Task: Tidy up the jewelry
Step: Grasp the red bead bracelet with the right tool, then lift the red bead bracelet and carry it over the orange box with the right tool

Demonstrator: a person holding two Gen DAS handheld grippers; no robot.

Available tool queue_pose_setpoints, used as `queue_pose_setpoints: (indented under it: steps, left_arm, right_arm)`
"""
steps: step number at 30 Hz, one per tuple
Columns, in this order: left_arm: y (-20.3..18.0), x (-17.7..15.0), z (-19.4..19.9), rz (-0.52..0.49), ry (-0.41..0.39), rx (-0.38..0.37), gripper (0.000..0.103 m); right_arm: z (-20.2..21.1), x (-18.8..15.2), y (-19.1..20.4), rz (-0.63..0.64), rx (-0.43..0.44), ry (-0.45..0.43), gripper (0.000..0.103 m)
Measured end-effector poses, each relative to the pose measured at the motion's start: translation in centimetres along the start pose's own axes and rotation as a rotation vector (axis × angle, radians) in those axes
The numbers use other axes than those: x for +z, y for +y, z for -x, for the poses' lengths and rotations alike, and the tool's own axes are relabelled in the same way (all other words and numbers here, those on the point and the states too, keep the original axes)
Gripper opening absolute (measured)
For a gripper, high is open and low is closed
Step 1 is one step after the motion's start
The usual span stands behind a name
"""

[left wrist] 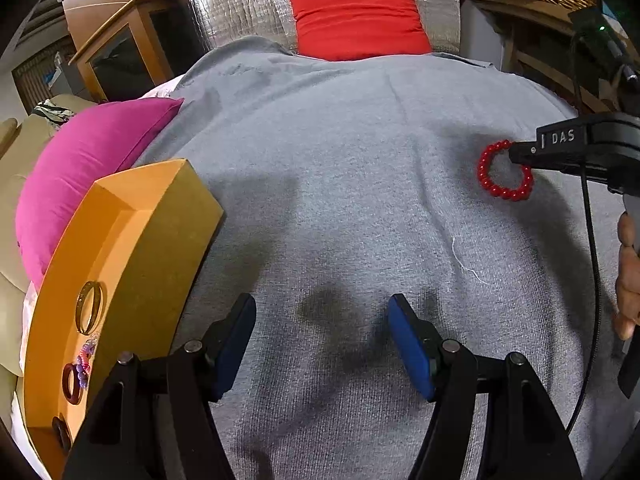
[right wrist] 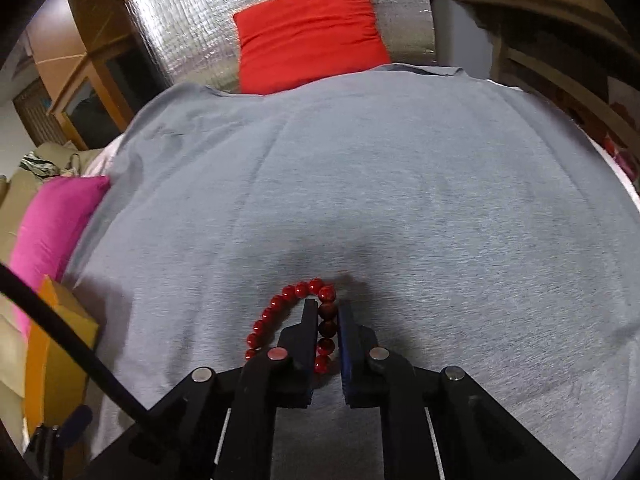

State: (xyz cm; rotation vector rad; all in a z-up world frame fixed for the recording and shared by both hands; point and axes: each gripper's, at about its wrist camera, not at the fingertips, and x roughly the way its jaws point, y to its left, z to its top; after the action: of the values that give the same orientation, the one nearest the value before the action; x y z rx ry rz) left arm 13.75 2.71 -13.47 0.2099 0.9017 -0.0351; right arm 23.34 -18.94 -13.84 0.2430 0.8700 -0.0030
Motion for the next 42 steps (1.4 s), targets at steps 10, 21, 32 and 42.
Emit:
queue_pose_setpoints:
  steps: [10, 21, 32, 42]
  left_arm:
    - [1.7, -0.3, 0.8, 0.03, -0.015, 0.029, 0.069]
    - [4.0, -1.0, 2.3, 0.063, -0.053, 0.074, 0.069]
    - [6.5, -1.5, 3.7, 0.099, -0.086, 0.098, 0.069]
    - [8.1, -2.2, 4.9, 0.131, -0.106, 0.107, 0.069]
  right_arm:
    - [3.2, -0.3, 1.9, 0.008, 0.12, -0.046, 0.011]
    - [6.3, -0.6, 5.9, 0.071, 0.206, -0.11, 0.011]
    - [9.0, -1.8, 9.6, 0.133, 0.28, -0.156, 0.011]
    - [10.5, -2.8, 12.6, 0.174, 0.344, -0.177, 0.011]
